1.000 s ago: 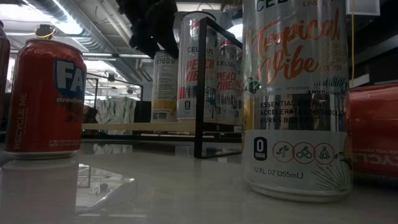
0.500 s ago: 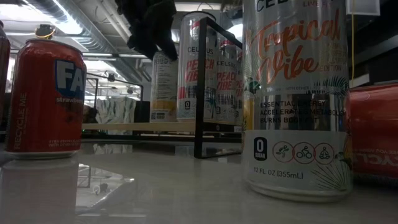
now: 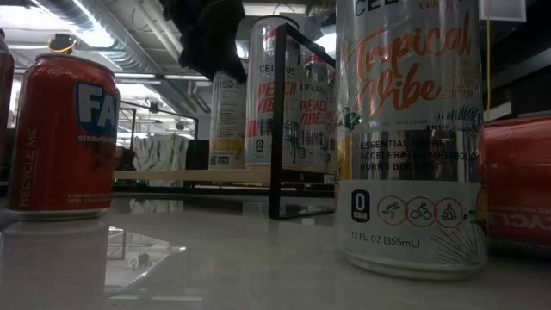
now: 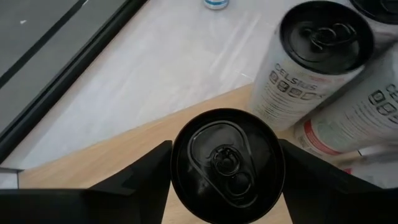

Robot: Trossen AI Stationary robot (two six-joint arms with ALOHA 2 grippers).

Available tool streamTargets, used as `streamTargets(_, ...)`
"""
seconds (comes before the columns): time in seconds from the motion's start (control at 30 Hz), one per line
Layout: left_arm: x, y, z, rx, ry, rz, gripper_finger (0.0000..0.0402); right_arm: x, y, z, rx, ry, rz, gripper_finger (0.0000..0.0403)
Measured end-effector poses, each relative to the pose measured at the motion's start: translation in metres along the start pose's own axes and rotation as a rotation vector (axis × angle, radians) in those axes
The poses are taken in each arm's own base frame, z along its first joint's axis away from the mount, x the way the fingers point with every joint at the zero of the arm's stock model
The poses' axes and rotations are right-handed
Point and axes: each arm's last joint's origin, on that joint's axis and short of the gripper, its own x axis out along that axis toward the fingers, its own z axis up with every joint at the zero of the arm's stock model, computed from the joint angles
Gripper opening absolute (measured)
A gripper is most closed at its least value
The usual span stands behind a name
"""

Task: Place canned beverage on shelf
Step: Put the top white-yellow soda can on the shelf aligned with the other white-yellow soda can

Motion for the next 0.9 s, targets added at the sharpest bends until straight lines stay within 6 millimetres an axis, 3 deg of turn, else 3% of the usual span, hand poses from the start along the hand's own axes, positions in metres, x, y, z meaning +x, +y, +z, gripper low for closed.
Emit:
streamTargets(0.53, -0.010, -0.006, -0.001, 0.319, 0.027, -0.294, 0.0235, 0.000, 0.000, 0.000, 0.001, -0.001, 0.000, 0.0324)
streamTargets(0.9, -0.011, -0.008, 0.001, 0.471, -0.024, -0.357, 0.0238, 0.000, 0.000, 0.000, 0.001, -0.001, 0.000, 0.0324)
